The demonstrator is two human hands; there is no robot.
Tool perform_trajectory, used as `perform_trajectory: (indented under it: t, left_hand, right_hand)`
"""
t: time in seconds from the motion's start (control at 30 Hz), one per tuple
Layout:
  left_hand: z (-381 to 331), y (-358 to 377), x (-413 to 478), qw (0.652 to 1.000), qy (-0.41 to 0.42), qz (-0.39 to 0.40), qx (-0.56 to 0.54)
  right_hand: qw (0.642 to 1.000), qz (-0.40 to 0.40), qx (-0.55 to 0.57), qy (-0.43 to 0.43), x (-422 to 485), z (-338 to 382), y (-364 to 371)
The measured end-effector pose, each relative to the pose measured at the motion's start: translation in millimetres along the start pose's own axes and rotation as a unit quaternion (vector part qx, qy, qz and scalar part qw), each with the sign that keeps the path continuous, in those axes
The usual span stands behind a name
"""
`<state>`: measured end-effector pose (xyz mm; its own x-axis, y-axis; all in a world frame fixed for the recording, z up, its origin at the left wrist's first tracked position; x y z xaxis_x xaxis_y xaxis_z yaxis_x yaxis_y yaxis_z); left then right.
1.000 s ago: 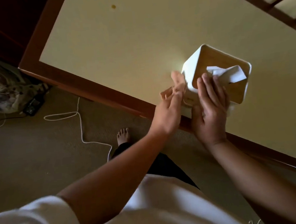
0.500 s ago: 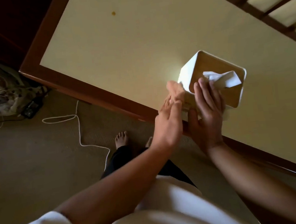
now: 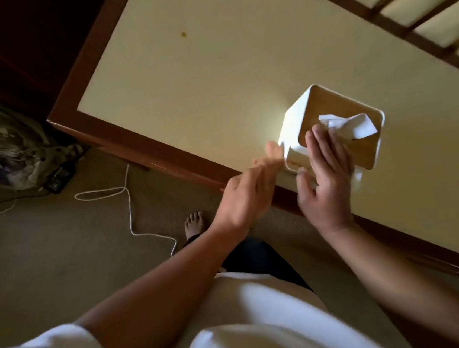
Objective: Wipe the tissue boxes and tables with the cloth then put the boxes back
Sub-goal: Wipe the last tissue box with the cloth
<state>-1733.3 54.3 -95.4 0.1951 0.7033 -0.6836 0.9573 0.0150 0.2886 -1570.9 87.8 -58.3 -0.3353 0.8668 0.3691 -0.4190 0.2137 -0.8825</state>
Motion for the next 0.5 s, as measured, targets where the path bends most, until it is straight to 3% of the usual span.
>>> perform_trajectory:
  t: [0.13, 0.33, 0.5]
  left_hand:
    - [16.6, -27.0, 4.3, 0.983, -0.071, -0.030, -0.164]
    - [-2.9, -21.4, 19.3, 0.988, -0.037, -0.036, -0.147]
    - [-14.4, -13.0, 28.6, 0.987, -0.031, -0.048, -0.150]
  right_hand:
    - [0.999, -0.028, 0.011, 0.019, 3.4, 1.9, -0.6]
    - [0.991, -0.072, -0.091, 0.064, 18.0, 14.9, -7.0]
    - [0.983, -0.035, -0.139, 0.113, 20.6, 26.4, -4.9]
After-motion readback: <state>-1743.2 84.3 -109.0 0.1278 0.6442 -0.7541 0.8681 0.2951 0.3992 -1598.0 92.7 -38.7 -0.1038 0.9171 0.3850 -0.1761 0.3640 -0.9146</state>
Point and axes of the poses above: each hand's wrist, its own x-axis towards the middle knuckle, its own y-axis out of the palm, z = x × y, the point moved 5 cm from there along x, towards the middle knuckle, and after that the axes turned 9 degrees about -y, right-handed, at the moved point
